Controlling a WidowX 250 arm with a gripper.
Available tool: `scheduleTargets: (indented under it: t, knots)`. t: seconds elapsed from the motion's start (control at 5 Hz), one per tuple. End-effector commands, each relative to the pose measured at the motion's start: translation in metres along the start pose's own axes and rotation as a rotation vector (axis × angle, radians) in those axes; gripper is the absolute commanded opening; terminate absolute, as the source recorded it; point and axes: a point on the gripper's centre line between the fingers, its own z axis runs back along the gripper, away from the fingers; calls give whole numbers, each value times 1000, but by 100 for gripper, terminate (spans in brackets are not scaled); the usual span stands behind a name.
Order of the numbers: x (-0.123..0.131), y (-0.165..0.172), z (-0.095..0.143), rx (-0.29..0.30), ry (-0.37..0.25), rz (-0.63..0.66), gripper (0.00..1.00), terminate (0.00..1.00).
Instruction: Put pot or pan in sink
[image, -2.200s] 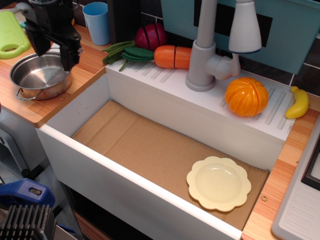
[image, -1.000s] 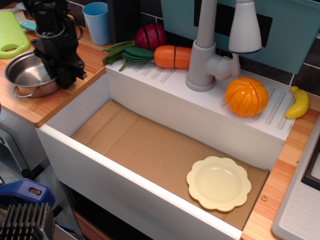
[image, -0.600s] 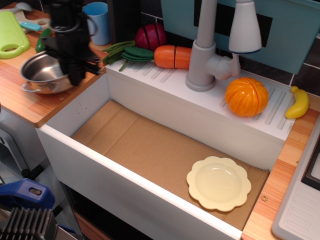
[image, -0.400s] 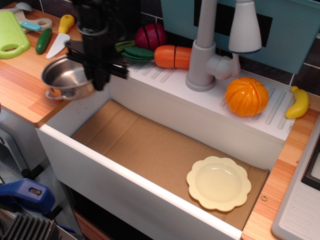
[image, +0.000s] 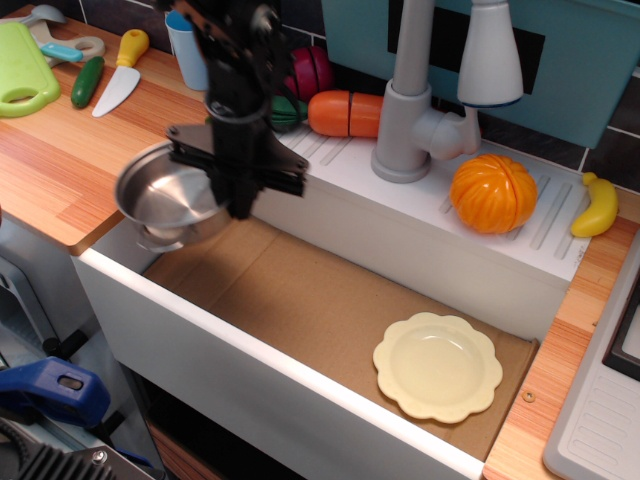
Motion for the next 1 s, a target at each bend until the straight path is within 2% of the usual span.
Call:
scheduleTargets:
  t: [0.0, 0.2, 0.4, 0.6, 0.8]
  knots:
    - [-2, -16, -3, -61, -56, 52, 0, 0]
    - [-7, -25, -14, -78, -85, 46, 0, 0]
    - [-5, -30, -27, -154, -75, 60, 100, 0]
    - [-5, -30, -27, -154, -75, 60, 100, 0]
    - [-5, -30, -27, -154, -75, 60, 100, 100]
